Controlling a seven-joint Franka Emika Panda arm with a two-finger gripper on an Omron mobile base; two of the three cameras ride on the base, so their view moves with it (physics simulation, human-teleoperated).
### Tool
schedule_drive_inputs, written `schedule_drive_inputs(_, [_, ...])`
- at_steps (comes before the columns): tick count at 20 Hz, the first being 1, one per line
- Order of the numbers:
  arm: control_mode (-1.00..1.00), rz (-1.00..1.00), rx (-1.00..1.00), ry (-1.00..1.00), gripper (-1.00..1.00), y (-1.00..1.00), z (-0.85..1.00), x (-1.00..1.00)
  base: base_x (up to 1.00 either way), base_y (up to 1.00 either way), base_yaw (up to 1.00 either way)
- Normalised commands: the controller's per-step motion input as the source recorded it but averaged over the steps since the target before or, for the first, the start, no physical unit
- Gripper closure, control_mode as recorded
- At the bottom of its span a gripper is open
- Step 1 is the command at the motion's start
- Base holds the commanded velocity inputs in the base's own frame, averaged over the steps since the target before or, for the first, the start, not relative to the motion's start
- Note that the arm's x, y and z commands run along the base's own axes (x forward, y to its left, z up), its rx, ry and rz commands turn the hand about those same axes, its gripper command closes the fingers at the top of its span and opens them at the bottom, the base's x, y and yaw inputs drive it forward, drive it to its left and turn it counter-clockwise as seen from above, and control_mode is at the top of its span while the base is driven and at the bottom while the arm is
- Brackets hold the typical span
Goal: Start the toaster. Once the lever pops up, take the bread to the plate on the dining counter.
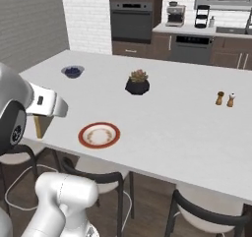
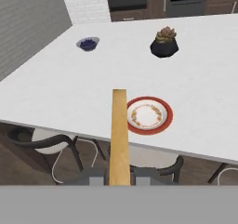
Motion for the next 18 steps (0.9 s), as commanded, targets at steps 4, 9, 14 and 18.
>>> schedule_drive_inputs(4, [1.00, 0.00, 0.00, 0.00, 1.00, 0.00, 0.00, 0.00, 0.58, 0.25, -0.06])
schedule_drive_inputs(9, [1.00, 0.00, 0.00, 0.00, 1.00, 0.00, 0.00, 0.00, 0.38, 0.16, 0.00])
schedule_drive_inputs(14, [1.00, 0.00, 0.00, 0.00, 1.00, 0.00, 0.00, 0.00, 0.24, 0.11, 0.00])
schedule_drive_inputs(18, [1.00, 0.00, 0.00, 0.00, 1.00, 0.00, 0.00, 0.00, 0.00, 0.00, 0.00])
